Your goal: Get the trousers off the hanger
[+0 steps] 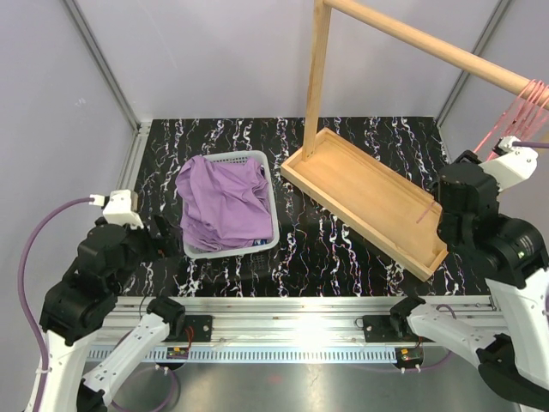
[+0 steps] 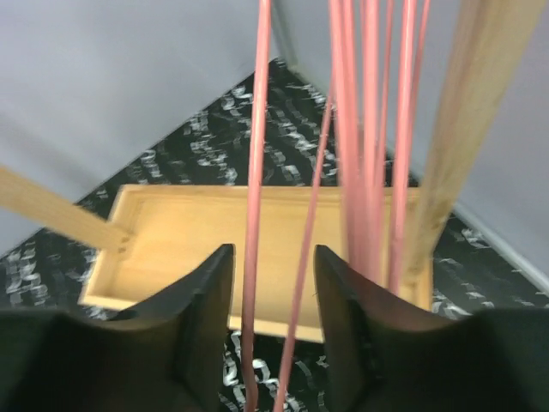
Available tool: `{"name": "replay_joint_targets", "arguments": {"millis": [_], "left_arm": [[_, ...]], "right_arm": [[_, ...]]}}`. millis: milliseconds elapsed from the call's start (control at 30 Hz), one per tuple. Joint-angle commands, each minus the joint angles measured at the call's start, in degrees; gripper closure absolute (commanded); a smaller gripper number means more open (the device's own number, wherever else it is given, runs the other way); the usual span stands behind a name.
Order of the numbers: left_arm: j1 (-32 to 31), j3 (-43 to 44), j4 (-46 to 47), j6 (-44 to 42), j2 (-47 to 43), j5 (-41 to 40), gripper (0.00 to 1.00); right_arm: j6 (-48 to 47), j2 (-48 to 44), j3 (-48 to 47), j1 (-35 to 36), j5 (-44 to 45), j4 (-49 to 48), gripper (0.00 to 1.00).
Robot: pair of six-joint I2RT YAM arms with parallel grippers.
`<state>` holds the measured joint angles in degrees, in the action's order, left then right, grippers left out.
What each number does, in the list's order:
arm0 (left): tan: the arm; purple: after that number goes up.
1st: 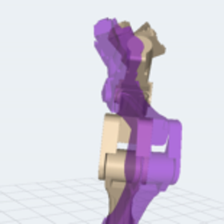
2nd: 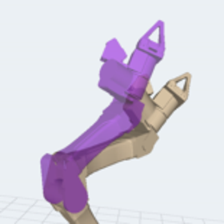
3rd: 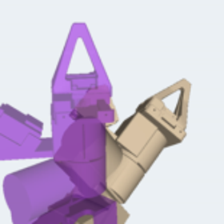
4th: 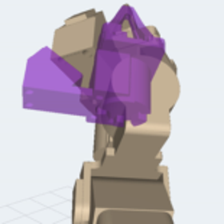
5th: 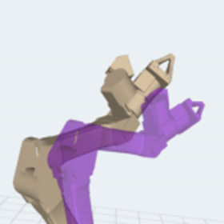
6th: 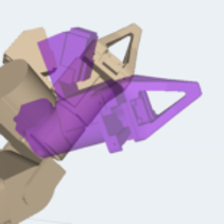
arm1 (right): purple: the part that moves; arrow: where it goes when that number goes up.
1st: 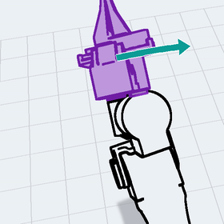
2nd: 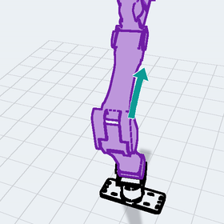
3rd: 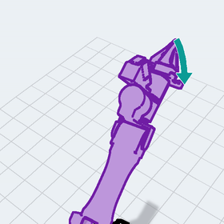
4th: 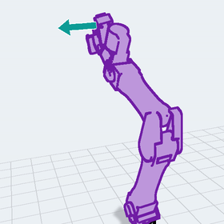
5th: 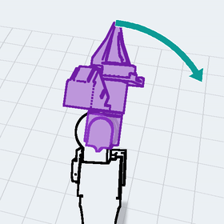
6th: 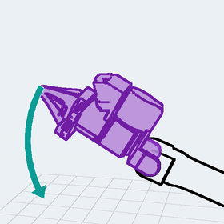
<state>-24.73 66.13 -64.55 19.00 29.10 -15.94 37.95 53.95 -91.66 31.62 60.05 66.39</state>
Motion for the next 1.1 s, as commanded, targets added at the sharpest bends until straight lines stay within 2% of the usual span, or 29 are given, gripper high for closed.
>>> {"name": "replay_joint_targets", "arguments": {"millis": [0,133,167,300,367,433,533,600,800,967,1067], "left_arm": [[-0.1,2.0,2.8,1.9,0.3,-9.7,0.01],[-0.1,0.5,6.5,1.9,1.2,-16.8,0.01],[-0.1,0.2,7.0,2.3,1.6,-18.0,0.01],[-0.1,0.4,10.7,3.0,3.8,-22.9,0.01],[-0.1,2.0,10.2,3.0,5.6,-24.2,0.01],[-0.1,7.5,5.2,3.6,9.0,-27.4,0.01],[-0.1,13.1,0.2,3.0,10.2,-30.9,0.01],[-0.1,14.2,-0.4,1.0,9.4,-29.6,0.01],[-0.1,13.2,-2.4,-3.1,6.0,-22.6,0.01],[-0.1,9.4,-4.3,-4.9,1.6,-22.7,0.01],[-0.1,6.7,-3.8,-6.6,-1.8,-19.8,0.01]], "right_arm": [[-4.4,-3.4,-0.5,-0.2,-9.4,-5.4,0.45],[-8.7,-7.0,-1.2,-0.2,-19.8,-6.7,0.27],[-10.1,-7.7,-1.3,-0.2,-22.0,-6.6,0.17],[-15.4,-10.6,-3.9,-0.2,-35.6,-5.6,0.01],[-17.1,-10.6,-6.7,-0.2,-41.1,-2.9,0.01],[-19.7,-11.1,-10.6,-0.2,-44.7,0.1,0.01],[-24.0,-12.6,-15.0,-0.2,-43.5,2.2,0.01],[-25.8,-14.2,-16.6,-0.2,-43.0,2.2,0.01],[-29.1,-13.9,-16.8,-0.2,-48.5,6.9,0.01],[-28.6,-11.2,-14.3,-0.2,-41.5,12.7,0.0],[-28.9,-11.8,-8.3,-0.2,-39.4,10.1,0.01]]}}
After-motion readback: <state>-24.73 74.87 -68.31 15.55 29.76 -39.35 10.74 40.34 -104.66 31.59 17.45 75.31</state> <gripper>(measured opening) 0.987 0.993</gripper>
